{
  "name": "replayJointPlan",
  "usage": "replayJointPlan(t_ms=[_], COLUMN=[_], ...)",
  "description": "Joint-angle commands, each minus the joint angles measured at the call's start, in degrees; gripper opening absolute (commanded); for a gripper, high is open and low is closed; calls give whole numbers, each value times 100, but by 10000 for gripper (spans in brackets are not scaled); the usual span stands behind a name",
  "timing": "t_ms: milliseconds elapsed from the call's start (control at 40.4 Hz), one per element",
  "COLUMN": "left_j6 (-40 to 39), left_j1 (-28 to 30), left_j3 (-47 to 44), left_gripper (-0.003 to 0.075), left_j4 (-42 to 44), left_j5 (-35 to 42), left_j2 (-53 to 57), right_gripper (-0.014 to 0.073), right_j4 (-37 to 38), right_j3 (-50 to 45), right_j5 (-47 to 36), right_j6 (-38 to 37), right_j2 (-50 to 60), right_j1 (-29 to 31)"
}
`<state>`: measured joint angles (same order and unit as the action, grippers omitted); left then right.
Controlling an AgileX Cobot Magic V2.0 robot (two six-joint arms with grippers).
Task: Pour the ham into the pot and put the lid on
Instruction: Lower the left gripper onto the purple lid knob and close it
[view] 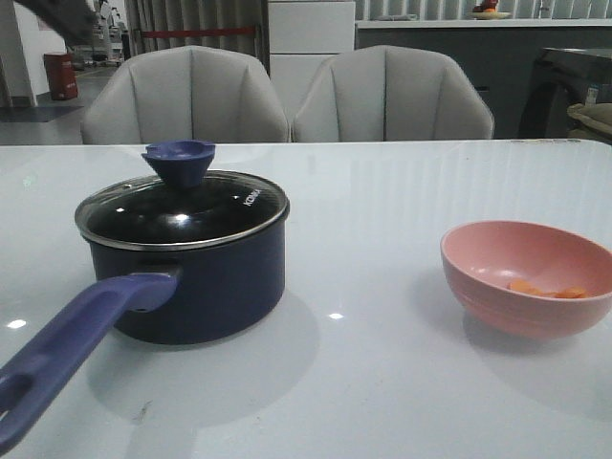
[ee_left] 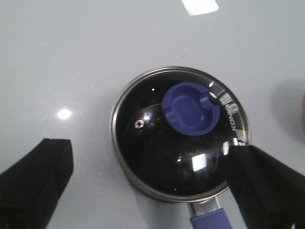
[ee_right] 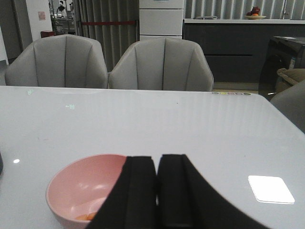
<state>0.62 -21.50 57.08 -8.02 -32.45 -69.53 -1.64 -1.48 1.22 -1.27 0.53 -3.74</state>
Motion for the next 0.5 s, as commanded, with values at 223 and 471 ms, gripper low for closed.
replayJointPlan(t_ms=[223, 471], left_j6=[-62, -254], left_j1=[-198, -198], left_j3=[1563, 2572], left_gripper=[701, 701], left_j4=[-647, -637], left_j5=[-447, -1243], left_j2=[-1525, -2439], right_gripper=[150, 150], right_j4=[9, 9], right_j3=[-59, -59], right_j5=[-440, -440], right_j6=[39, 39], right_j2=[114, 114], right_j1=[32, 32])
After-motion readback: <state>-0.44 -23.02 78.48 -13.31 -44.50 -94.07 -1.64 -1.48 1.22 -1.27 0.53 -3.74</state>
